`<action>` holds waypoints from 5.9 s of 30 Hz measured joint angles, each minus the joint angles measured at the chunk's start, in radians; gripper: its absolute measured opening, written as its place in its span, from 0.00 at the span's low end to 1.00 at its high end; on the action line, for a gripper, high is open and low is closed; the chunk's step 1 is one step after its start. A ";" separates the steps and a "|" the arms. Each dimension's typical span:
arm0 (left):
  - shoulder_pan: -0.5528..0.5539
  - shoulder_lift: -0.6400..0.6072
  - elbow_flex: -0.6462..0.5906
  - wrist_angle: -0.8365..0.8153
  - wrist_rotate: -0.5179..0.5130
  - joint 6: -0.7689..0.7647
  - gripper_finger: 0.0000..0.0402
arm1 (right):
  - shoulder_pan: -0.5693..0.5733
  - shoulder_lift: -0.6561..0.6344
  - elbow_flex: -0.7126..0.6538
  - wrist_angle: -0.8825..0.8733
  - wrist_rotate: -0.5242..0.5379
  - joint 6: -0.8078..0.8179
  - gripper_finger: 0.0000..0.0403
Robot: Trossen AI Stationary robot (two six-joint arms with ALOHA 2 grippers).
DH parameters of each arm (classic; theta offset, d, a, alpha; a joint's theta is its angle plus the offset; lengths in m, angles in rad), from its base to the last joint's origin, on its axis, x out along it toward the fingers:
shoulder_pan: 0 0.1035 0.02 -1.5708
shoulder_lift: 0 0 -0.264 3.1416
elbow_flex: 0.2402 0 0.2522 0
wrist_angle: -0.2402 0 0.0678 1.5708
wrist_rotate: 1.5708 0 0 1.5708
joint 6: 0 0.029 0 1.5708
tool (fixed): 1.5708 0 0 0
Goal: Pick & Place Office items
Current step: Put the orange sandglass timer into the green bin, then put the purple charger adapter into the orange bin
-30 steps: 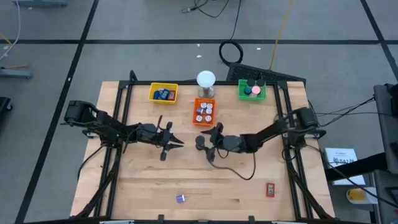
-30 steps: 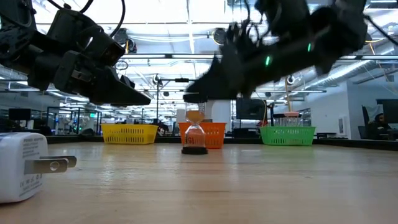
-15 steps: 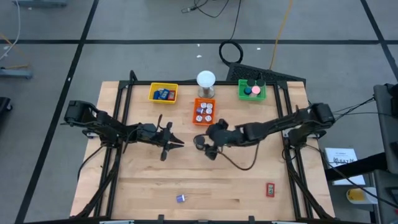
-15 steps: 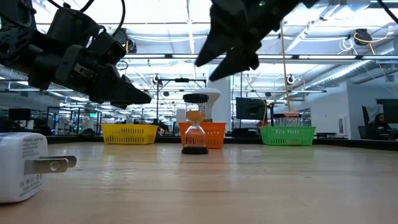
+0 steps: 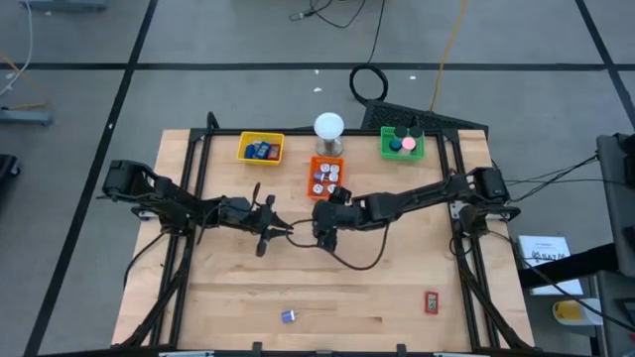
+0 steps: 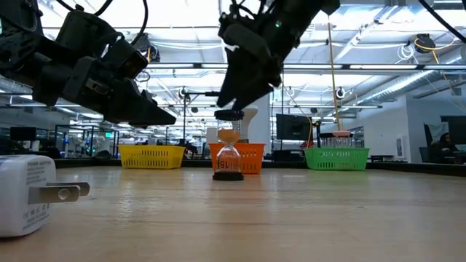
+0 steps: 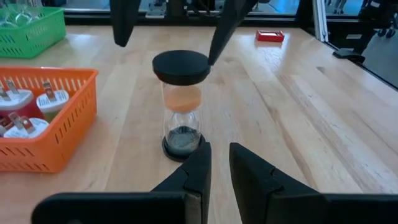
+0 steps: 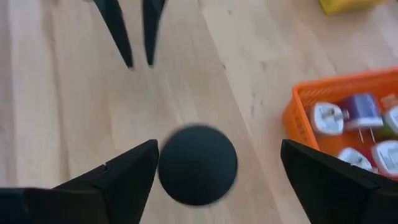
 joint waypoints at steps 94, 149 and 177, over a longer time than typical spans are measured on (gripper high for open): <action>0.000 0.000 0.000 -0.004 -0.026 0.009 0.14 | -0.675 -0.468 -0.520 0.197 0.264 -0.213 0.49; -0.064 0.000 0.000 -0.088 -0.026 0.004 0.14 | -0.256 -0.609 -0.518 0.129 0.290 -0.149 0.02; -0.753 0.134 0.476 -0.790 -0.529 -0.516 0.45 | 0.152 -0.332 -0.737 0.834 0.345 -0.086 0.00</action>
